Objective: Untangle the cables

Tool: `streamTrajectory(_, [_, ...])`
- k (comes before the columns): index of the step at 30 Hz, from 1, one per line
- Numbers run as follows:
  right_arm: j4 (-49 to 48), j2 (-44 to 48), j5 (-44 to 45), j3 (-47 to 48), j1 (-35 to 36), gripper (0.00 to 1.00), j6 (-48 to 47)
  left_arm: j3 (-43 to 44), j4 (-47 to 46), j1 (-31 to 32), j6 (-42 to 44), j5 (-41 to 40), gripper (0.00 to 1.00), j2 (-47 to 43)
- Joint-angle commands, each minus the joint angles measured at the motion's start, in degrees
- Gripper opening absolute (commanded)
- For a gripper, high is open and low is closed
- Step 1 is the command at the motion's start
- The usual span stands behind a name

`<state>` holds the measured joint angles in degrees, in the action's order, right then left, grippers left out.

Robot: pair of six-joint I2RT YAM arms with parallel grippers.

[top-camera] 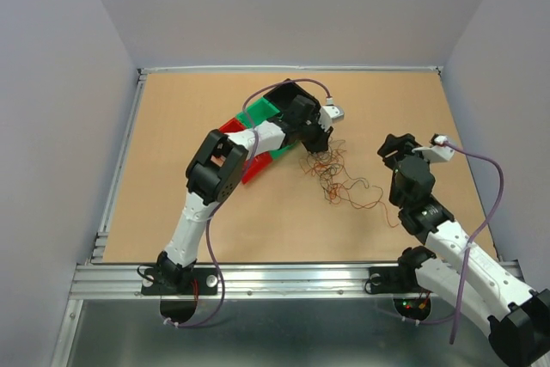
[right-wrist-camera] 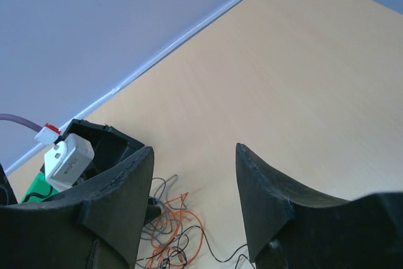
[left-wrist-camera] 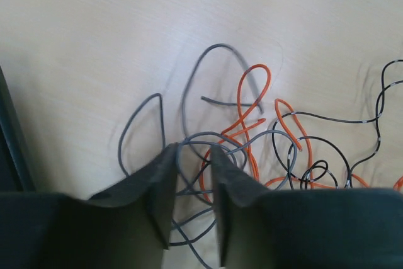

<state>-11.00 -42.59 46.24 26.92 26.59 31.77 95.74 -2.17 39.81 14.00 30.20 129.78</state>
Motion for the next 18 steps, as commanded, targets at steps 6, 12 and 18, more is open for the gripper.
streamTrajectory(6, [-2.0, -2.3, -0.8, 0.1, -0.2, 0.6, -1.4, 1.9, 0.3, 0.8, -0.5, 5.9, 0.0, -7.0])
streamTrajectory(12, [-5.8, -2.7, -7.5, -0.5, -0.2, 0.6, -5.3, -5.6, -2.4, 0.9, -0.5, 5.8, 0.0, -20.6])
streamTrajectory(18, [-16.0, -2.9, -25.1, -3.7, 0.0, 0.64, -11.7, -5.8, -0.5, 0.8, -0.8, 5.9, 0.0, -32.5])
